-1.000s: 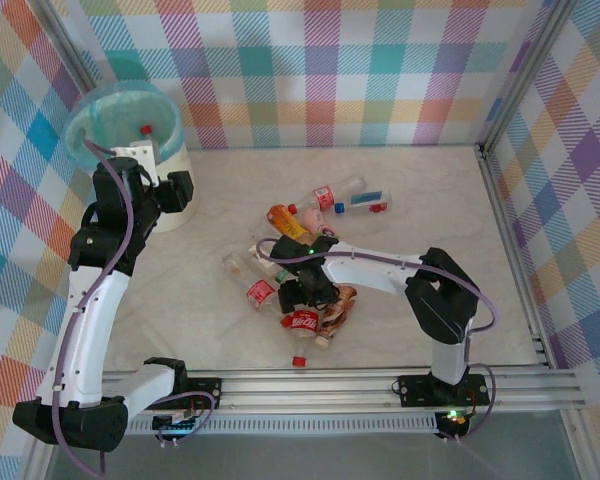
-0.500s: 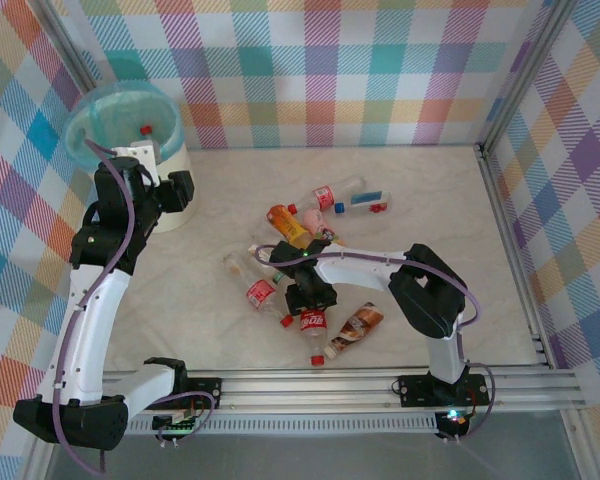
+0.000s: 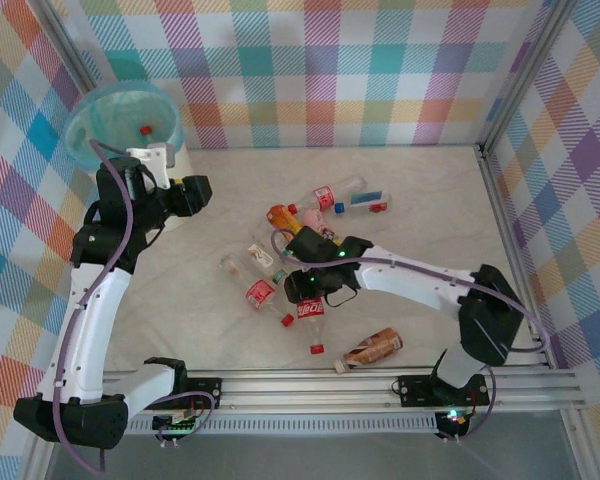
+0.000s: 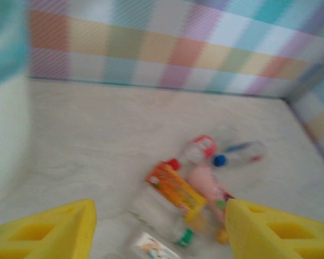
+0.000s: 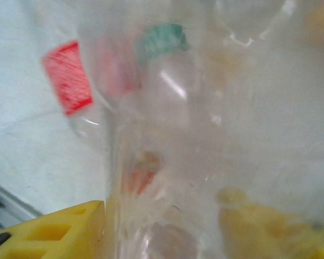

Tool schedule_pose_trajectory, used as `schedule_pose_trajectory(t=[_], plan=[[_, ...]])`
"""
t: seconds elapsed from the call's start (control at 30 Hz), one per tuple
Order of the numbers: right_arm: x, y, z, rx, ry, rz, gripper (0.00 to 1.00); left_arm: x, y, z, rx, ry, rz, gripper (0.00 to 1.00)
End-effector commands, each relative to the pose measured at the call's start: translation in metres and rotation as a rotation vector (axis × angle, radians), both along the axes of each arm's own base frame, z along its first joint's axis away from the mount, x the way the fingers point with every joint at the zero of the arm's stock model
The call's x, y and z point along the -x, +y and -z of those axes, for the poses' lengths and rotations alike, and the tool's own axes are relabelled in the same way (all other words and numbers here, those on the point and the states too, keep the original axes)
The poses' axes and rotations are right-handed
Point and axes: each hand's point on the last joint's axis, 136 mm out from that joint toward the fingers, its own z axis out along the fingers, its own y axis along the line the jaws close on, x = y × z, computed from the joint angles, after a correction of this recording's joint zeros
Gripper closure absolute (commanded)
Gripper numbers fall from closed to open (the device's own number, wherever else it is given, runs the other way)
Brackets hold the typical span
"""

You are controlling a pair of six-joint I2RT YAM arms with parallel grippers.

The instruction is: Put the plastic bottles in the bin

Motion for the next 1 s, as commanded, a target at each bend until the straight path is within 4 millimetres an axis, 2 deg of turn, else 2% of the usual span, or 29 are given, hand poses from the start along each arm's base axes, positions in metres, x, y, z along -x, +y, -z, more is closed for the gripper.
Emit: schedule_pose_trajectory(t=[0.0, 0.1, 0.17, 0.37, 0.7, 0.97], plan=[[-0.007, 0.008, -0.021, -0.060, -0.091, -0.094, 0.47, 0.031, -0.051, -0.009, 0.142, 0.007, 0.288, 0.34], [-0.014, 0.009, -0.032, -0.090, -0.128, -0.096, 0.48, 0.043, -0.066, -0.004, 0.140, 0.010, 0.367, 0.27], [-0.018, 0.009, -0.036, -0.117, -0.139, -0.089, 0.48, 0.048, -0.072, 0.003, 0.128, 0.023, 0.402, 0.27], [-0.030, 0.020, -0.050, -0.196, -0.149, -0.068, 0.48, 0.045, -0.069, 0.020, 0.111, 0.065, 0.367, 0.27], [-0.026, 0.028, -0.063, -0.280, -0.171, -0.101, 0.49, 0.040, -0.087, 0.031, 0.239, 0.136, 0.422, 0.23], [-0.021, 0.034, -0.072, -0.348, -0.180, -0.133, 0.48, 0.040, -0.112, 0.054, 0.281, 0.240, 0.493, 0.22]])
